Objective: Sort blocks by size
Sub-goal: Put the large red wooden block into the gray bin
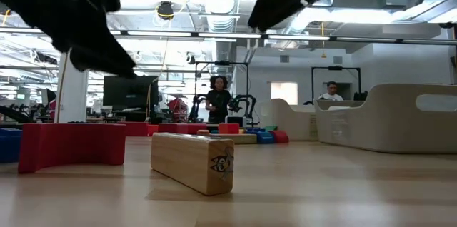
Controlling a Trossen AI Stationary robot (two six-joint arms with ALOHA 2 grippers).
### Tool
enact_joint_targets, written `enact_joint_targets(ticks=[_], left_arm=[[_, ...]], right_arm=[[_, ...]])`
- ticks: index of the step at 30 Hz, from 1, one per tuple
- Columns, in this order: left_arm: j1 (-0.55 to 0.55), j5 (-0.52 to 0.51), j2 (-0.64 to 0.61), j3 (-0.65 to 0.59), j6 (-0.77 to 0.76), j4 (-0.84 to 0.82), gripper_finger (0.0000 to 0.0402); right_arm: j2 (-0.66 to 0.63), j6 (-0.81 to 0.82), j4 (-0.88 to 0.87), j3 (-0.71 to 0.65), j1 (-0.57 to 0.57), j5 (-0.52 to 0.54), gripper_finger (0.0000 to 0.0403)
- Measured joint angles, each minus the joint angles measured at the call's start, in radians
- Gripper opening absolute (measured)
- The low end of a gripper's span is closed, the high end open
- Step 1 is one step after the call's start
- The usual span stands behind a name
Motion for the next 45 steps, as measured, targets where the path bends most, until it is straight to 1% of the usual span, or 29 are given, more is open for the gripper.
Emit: enact_joint_targets(ticks=[3, 6, 9, 11, 13, 14, 18, 23, 26, 30, 33, 39, 45], left_arm=[[0.039, 0.007, 0.085, 0.01, -0.035, 0.018, 0.0171], [0.089, 0.009, 0.147, 0.062, -0.021, 0.021, 0.0171], [0.127, 0.017, 0.187, 0.12, 0.045, 0.02, 0.0171], [0.146, 0.018, 0.208, 0.15, 0.09, 0.016, 0.0172], [0.168, 0.026, 0.226, 0.176, 0.103, 0.007, 0.0176], [0.187, 0.043, 0.234, 0.189, 0.105, -0.016, 0.0179], [0.274, 0.162, 0.274, 0.234, 0.095, -0.118, 0.02], [0.362, 0.291, 0.334, 0.252, 0.082, -0.114, 0.0236], [0.385, 0.334, 0.377, 0.259, 0.068, -0.114, 0.0248], [0.387, 0.337, 0.441, 0.276, 0.049, -0.105, 0.0252], [0.387, 0.333, 0.481, 0.289, 0.06, -0.158, 0.0252], [0.387, 0.328, 0.492, 0.315, 0.119, -0.188, 0.0246], [0.386, 0.297, 0.49, 0.319, 0.21, -0.153, 0.0229]], right_arm=[[0.0, 0.029, 0.012, -0.004, 0.051, 0.013, 0.0242], [-0.001, 0.05, 0.096, -0.05, 0.089, 0.015, 0.0242], [0.001, 0.055, 0.123, -0.096, 0.119, 0.012, 0.0242], [0.001, 0.068, 0.116, -0.099, 0.124, 0.011, 0.0242], [0.0, 0.071, 0.104, -0.099, 0.122, 0.013, 0.0241], [0.0, 0.071, 0.097, -0.099, 0.12, 0.013, 0.024], [0.0, 0.055, 0.073, -0.099, 0.11, 0.013, 0.0236], [0.002, 0.055, 0.068, -0.099, 0.091, 0.011, 0.0235], [0.004, 0.055, 0.067, -0.099, 0.099, 0.011, 0.0235], [0.004, 0.052, 0.069, -0.099, 0.103, 0.008, 0.0235], [0.004, 0.052, 0.068, -0.099, 0.099, 0.008, 0.0235], [0.004, 0.052, 0.07, -0.099, 0.096, 0.008, 0.0234], [0.004, 0.053, 0.072, -0.099, 0.094, 0.009, 0.0234]])
